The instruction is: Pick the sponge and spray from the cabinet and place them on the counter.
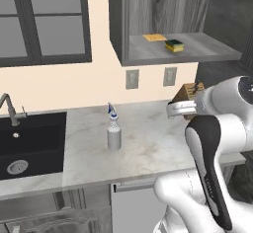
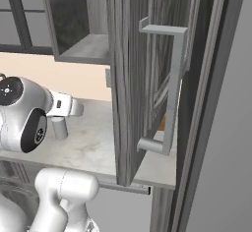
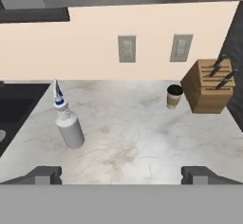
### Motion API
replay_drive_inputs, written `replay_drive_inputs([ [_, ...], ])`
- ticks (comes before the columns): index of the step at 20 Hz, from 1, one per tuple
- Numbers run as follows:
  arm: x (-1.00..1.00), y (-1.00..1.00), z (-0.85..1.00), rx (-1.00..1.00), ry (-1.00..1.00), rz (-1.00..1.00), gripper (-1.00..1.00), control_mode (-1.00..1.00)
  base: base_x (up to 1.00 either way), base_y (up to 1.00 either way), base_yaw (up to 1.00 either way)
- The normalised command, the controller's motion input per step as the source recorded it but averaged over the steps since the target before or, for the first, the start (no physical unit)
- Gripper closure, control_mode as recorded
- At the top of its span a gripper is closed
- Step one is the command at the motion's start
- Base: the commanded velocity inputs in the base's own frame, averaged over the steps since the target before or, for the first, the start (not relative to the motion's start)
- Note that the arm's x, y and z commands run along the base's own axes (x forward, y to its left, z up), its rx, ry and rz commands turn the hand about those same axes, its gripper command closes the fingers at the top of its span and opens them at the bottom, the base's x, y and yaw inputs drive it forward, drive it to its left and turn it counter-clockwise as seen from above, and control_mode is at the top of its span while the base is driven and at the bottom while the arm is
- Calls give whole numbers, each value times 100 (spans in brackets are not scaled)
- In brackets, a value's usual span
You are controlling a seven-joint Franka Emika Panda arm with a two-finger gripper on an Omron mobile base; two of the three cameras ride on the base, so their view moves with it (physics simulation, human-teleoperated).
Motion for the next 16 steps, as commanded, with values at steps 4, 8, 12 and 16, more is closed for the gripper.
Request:
replay_drive_inputs([
  [4, -10, -6, 20, -2, -2, 0, -100, -100, 0, 0, 0],
  [8, -9, -12, 24, 0, -8, 1, -100, -100, 0, 0, 0],
  [12, -6, -16, 25, 1, -9, 0, -100, -100, 0, 0, 0],
  [16, -5, -14, 30, 1, -4, 1, -100, -100, 0, 0, 0],
])
